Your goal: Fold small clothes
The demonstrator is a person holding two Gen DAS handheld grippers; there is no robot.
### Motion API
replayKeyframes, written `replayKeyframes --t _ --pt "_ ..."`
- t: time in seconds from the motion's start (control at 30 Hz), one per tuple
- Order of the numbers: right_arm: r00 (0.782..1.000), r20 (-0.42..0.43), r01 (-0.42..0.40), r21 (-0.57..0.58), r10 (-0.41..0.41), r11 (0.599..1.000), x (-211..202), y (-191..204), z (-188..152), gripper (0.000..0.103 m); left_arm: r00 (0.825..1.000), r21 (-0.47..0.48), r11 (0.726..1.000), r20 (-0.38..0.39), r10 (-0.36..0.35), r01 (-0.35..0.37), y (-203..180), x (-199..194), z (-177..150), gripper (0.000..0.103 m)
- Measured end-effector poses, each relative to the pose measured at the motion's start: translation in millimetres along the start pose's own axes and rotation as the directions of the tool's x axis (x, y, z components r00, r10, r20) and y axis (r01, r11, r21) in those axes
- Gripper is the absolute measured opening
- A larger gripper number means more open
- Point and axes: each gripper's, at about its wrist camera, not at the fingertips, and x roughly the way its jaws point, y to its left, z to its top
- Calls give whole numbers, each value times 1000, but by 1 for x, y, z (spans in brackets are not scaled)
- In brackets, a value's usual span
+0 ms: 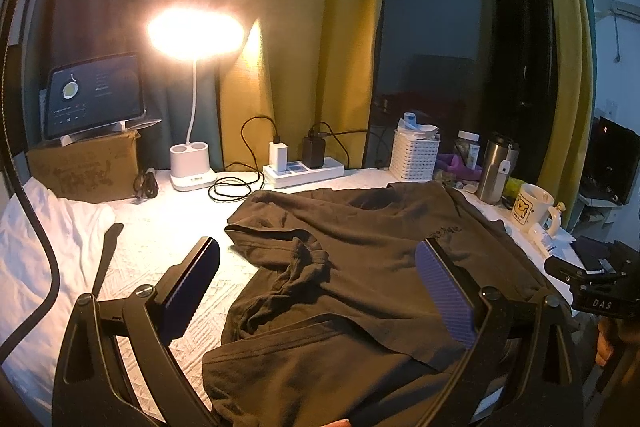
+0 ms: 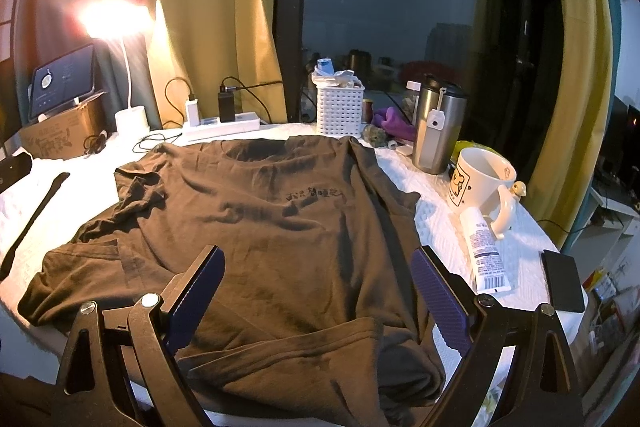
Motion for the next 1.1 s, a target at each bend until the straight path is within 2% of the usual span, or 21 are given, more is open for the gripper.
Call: replayKeyframes --t 0.6,1.1 --pt "1000 -17 -6 -1 6 1000 10 1 -1 95 1000 -4 1000 -4 4 -4 3 8 4 98" --pt "995 -97 23 14 -22 1000 60 -18 21 95 997 1 1000 -72 1 0 -4 52 17 98"
